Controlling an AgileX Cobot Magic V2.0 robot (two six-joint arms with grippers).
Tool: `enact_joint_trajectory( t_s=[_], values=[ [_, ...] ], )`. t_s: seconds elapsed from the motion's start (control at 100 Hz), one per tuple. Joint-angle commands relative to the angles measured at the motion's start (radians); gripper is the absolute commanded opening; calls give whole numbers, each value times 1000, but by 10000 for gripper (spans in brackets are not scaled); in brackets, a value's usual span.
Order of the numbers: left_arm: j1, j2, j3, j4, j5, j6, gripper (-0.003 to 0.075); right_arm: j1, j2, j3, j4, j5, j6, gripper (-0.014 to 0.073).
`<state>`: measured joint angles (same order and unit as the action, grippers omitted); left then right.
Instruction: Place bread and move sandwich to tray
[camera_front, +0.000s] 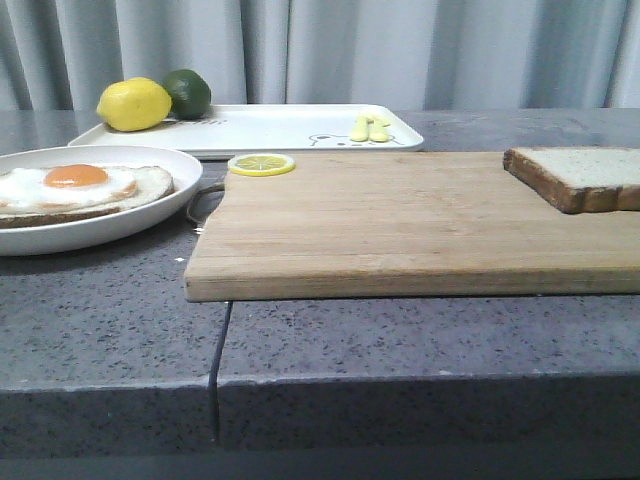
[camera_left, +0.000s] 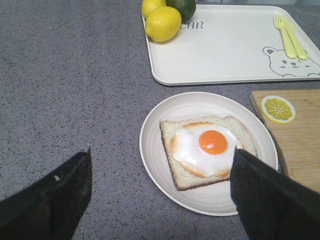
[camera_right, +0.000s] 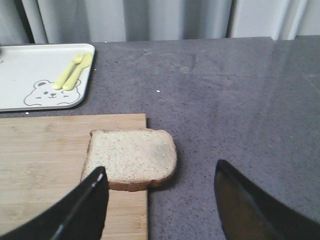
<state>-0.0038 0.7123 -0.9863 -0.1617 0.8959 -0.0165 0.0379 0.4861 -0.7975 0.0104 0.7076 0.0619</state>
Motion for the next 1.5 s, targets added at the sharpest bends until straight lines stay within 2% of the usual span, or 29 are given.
enact_joint_trajectory(
  t_s=[0.0,0.08,0.18,0.39,0.55,0.81,1.0,1.23,1.49],
  values=[
    [-5,6,-33,-10,-66,-2,534,-4,33,-32,71,-93,-78,470],
    [-5,6,-33,-10,-66,-2,534,-17,74,-32,130,-92,-138,470],
    [-5,6,-33,-10,-66,-2,534,-82,134,-32,245,-98,-234,470],
    [-5,6,-33,-10,-66,-2,534,-293,265,-32,633,-123,-547,470],
    [-5,6,-33,-10,-66,-2,534,-340,368,-32,839,-141,-697,470],
    [-5,6,-33,-10,-66,-2,534,-451,546,-21,1139,-82,-909,470],
    [-5,6,-33,-10,-66,-2,534,-492,638,-20,1193,-72,-952,470],
    [-5,6,-33,-10,-66,-2,534,-494,751,-20,1279,-31,-1003,470],
    [-5,6,-33,-10,-66,-2,534,-494,843,-19,1290,-17,-1025,470]
  ],
)
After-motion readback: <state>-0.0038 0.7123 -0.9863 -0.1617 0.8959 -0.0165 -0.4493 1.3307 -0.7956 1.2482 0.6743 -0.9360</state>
